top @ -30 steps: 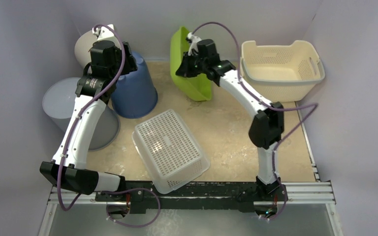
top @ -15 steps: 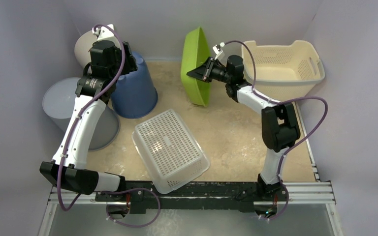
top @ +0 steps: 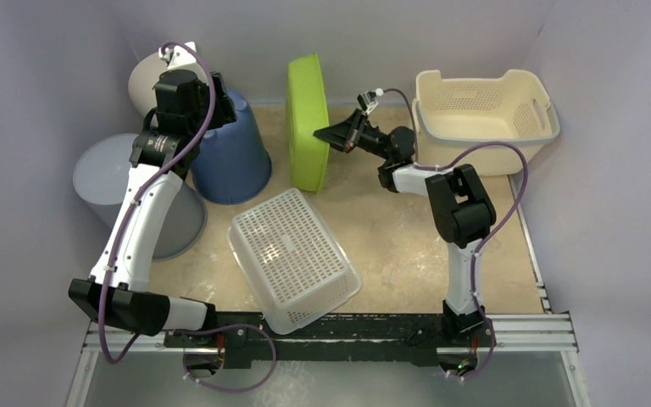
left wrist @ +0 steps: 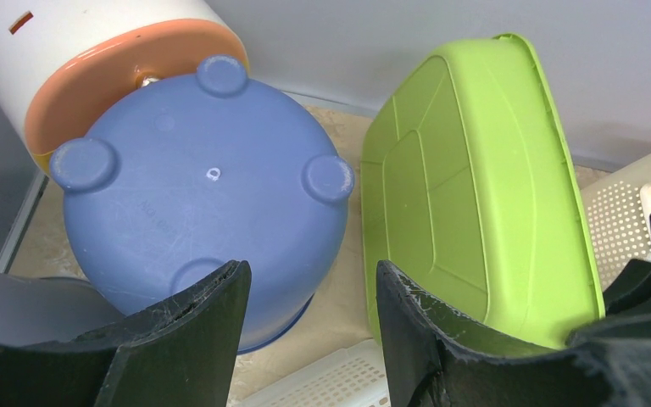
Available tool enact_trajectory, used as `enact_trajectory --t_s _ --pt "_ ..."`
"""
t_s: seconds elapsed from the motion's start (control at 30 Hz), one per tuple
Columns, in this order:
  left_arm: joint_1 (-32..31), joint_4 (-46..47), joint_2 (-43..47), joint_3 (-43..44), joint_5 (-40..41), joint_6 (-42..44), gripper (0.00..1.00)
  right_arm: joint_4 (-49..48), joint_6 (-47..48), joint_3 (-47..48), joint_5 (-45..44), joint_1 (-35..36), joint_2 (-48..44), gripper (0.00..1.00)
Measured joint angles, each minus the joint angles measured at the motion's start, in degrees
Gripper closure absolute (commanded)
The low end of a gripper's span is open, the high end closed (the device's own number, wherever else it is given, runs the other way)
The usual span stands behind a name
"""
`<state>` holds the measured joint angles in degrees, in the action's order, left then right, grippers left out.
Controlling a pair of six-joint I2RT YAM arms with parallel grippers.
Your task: Turn the large container upside down
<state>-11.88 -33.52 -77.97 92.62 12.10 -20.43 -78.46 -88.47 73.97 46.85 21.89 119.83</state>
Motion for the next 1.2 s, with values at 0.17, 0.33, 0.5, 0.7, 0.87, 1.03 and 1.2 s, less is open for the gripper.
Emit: enact_trajectory --t_s 0.17,0.33,0.5,0.7,0.87,1.03,1.2 --pt "0.0 0.0 0.0 0.0 0.0 0.0 0.44 -9.7 -4.4 -9.2 -1.0 0.2 -1.7 0.94" --pt "0.1 0.0 0.0 0.0 0.0 0.0 0.44 -12.2 -3.8 -18.7 -3.5 -1.1 -6.7 0.90" --pt "0.2 0.0 0.0 0.0 -0.1 0.0 0.44 -5.5 1.6 -22.1 -3.9 -2.4 -11.1 0.85" --pt "0.2 0.0 0.0 0.0 -0.6 0.0 0.44 18.7 14.9 -18.4 -3.3 -3.9 -17.7 0.81" --pt "0.2 0.0 0.0 0.0 -0.8 0.0 0.44 39.7 26.4 -11.1 -3.8 -3.9 -19.8 0.81" --pt "0.2 0.0 0.0 0.0 -0.9 0.0 0.44 52.0 32.4 -8.3 -4.6 -4.0 -21.9 0.76" --pt "0.2 0.1 0.0 -0.1 -1.2 0.0 0.44 59.0 35.3 -8.1 -7.0 -4.4 -23.8 0.68"
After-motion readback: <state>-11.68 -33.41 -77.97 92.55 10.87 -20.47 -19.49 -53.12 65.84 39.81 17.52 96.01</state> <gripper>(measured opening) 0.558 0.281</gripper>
